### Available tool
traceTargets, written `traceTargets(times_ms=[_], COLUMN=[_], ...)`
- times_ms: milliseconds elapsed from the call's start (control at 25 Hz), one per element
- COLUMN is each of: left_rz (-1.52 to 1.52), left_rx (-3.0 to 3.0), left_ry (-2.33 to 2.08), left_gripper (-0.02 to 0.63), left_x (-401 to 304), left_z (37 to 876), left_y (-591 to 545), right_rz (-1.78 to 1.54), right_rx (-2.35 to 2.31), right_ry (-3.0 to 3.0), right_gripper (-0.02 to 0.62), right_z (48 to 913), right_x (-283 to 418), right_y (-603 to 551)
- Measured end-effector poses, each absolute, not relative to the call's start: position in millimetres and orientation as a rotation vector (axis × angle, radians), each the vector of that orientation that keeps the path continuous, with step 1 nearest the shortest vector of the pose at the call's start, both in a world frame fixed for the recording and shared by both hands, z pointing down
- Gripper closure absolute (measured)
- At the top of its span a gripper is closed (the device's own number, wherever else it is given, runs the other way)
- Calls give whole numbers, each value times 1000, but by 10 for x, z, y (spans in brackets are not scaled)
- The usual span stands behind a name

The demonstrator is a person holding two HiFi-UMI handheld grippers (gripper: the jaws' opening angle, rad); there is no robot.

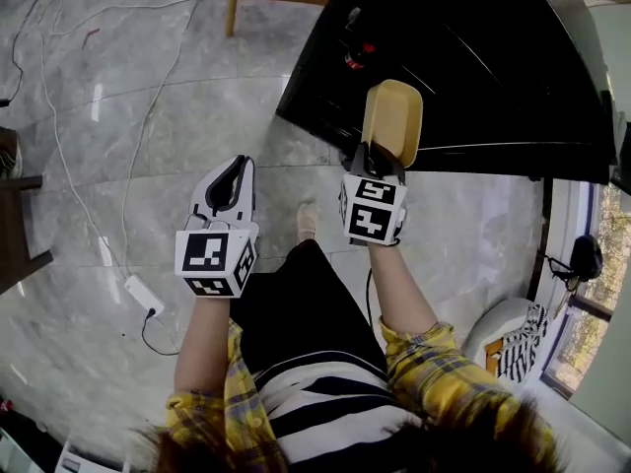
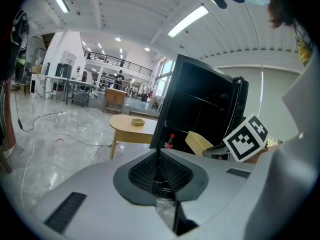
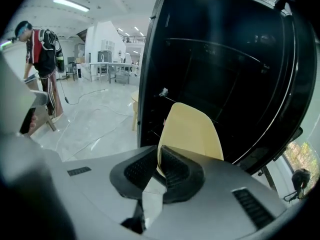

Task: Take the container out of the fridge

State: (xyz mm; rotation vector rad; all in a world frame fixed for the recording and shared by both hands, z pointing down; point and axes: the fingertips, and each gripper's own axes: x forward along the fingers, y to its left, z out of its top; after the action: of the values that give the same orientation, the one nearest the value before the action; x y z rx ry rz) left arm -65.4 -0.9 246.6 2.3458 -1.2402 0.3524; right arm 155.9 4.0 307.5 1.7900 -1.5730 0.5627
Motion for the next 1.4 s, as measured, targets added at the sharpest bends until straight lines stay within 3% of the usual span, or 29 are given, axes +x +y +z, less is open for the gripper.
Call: traceTargets(times_ms=[880,1400], left_rz=[360,338], left_rx=[2480,2523], left_ry=[-1198,-1208], left_gripper=[572,572], left_x=[-902,-1059], left_z=[1645,1403], left_y=[127,204], right_rz=[520,491], right_rx=[1738,1760], right_ry=[-1811,-1827], right_gripper=[549,549], right_z=[2104,1869], right_x=[803,807], right_y=[742,965])
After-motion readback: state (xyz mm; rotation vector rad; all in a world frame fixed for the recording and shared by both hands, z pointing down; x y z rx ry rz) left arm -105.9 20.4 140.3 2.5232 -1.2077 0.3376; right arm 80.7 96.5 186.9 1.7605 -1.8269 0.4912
